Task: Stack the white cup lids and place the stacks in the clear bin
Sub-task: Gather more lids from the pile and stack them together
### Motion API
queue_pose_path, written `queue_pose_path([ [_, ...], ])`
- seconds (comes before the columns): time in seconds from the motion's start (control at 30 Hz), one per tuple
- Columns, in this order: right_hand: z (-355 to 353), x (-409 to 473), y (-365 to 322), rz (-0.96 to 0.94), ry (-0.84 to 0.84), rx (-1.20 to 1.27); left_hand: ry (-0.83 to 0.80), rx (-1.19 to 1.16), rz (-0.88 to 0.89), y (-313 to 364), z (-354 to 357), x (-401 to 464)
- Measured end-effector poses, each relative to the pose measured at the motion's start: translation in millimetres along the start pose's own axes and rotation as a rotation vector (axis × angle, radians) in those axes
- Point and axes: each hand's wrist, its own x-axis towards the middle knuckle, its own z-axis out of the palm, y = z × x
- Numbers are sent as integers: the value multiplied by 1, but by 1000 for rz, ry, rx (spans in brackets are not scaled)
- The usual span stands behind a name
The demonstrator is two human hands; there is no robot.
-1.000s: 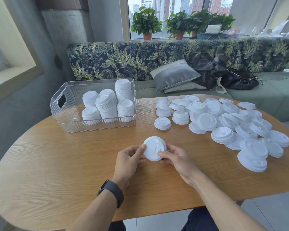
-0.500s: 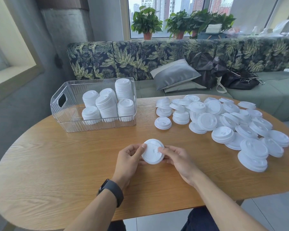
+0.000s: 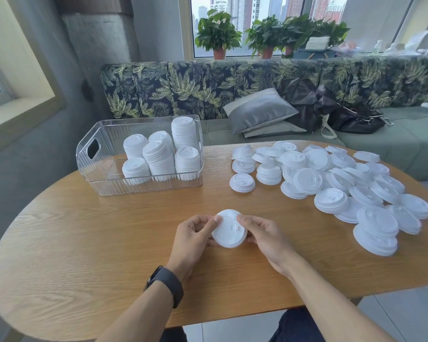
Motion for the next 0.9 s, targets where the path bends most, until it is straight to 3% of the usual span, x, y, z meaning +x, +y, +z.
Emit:
queue_pose_path([
  [0.37, -1, 1, 3, 4, 17, -115, 15, 62, 5, 0, -2, -1],
  [0.67, 1, 6, 2, 36, 145, 122, -46, 52, -36, 0, 1, 4],
  [0.8, 2, 19, 6, -4, 392, 297, 12, -21, -54, -2, 0, 16],
  [0.9, -3, 33, 10, -57, 592, 70, 50, -63, -59, -1, 0, 31],
])
